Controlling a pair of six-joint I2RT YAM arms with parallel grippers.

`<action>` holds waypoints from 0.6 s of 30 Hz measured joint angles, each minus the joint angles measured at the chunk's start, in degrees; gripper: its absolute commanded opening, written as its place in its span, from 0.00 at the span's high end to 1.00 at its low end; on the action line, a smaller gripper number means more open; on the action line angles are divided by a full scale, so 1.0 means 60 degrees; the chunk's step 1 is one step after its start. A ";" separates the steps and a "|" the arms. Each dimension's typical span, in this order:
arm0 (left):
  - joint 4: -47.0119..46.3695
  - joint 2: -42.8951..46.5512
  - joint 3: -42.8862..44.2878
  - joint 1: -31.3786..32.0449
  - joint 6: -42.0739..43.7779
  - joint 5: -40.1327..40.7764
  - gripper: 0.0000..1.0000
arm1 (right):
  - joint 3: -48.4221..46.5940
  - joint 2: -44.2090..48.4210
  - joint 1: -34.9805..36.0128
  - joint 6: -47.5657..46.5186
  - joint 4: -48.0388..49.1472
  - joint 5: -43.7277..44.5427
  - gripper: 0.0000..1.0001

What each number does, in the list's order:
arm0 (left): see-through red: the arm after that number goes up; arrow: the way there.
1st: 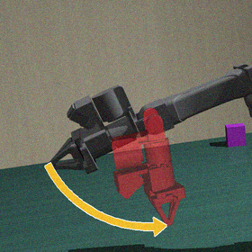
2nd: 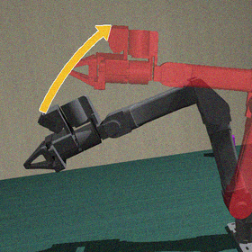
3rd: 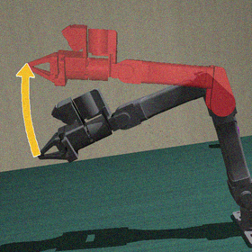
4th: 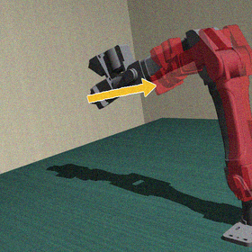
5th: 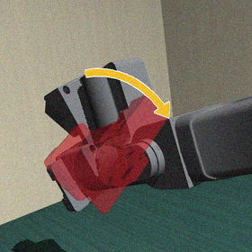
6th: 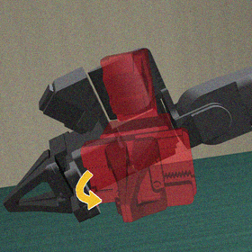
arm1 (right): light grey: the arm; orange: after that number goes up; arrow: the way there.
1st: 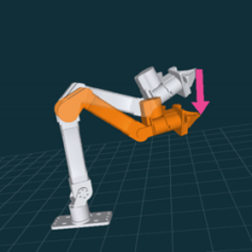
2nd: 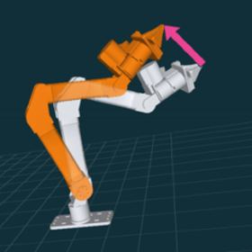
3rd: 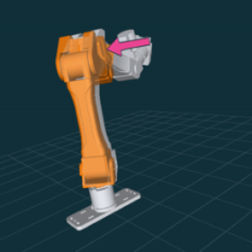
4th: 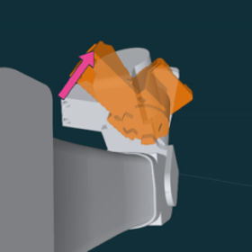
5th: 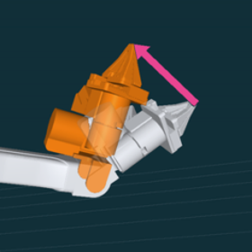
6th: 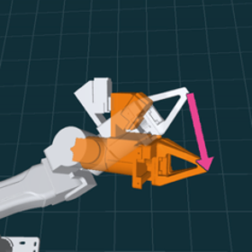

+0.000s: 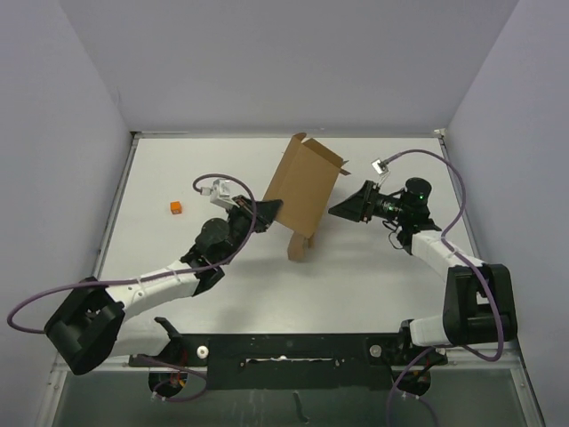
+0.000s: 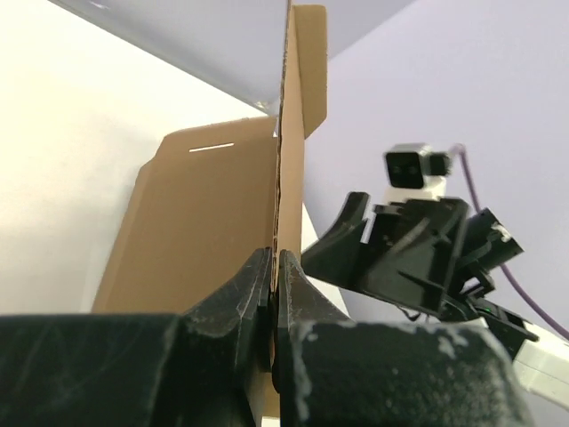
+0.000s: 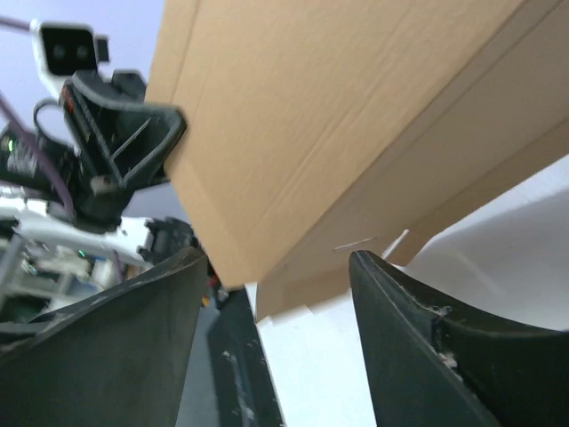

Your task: Fold the paper box

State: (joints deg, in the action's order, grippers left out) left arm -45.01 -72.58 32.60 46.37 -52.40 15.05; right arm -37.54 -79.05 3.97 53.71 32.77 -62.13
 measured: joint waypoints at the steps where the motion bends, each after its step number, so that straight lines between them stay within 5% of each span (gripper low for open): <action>1: 0.0044 0.0066 -0.0084 -0.0186 -0.0076 -0.0138 1.00 | -0.0106 0.0000 -0.0018 -0.0517 -0.0284 -0.0208 0.27; 11: 0.1639 0.1996 -0.0437 -0.2973 -0.1450 -0.2186 1.00 | -0.2612 0.1184 -0.0364 -0.8655 -0.6342 -0.1650 0.16; 18: 0.2240 0.2375 -0.0510 -0.4499 -0.2980 -0.4291 1.00 | -0.2648 0.1304 -0.1413 -1.0641 -0.7916 -0.1759 0.14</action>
State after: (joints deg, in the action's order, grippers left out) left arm -31.57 -58.33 29.54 19.38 -70.28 -10.70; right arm -53.43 -71.22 -4.51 -10.13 -14.72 -72.69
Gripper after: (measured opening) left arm 0.018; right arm 0.862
